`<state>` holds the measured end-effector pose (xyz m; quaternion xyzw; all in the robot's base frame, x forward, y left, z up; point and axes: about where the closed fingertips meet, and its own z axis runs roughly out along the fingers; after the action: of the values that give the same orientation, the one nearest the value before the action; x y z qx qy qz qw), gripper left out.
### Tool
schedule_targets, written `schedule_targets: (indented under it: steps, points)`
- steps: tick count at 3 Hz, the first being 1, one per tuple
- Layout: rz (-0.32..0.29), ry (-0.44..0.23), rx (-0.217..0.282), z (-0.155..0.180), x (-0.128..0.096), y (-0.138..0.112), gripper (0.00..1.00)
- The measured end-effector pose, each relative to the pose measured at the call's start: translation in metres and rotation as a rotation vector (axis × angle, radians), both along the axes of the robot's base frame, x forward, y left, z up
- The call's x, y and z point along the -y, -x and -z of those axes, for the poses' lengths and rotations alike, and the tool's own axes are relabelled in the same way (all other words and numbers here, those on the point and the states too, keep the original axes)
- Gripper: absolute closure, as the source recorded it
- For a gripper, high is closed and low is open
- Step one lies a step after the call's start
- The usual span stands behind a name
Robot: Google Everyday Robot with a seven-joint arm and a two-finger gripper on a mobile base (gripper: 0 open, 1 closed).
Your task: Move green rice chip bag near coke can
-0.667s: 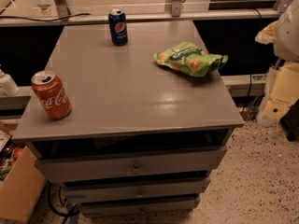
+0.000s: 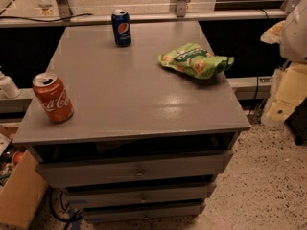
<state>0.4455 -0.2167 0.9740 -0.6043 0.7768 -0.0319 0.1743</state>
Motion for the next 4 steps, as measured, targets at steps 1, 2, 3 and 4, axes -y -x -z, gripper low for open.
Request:
schedule_targets:
  steps: [1,2,3,4]
  points:
    - [-0.044,-0.041,0.04,0.015,-0.01,-0.022,0.0]
    - [-0.088,-0.086,0.123,0.034,-0.032,-0.066,0.0]
    - [-0.111,-0.114,0.177,0.055,-0.062,-0.106,0.0]
    - [-0.104,-0.119,0.212,0.077,-0.088,-0.149,0.0]
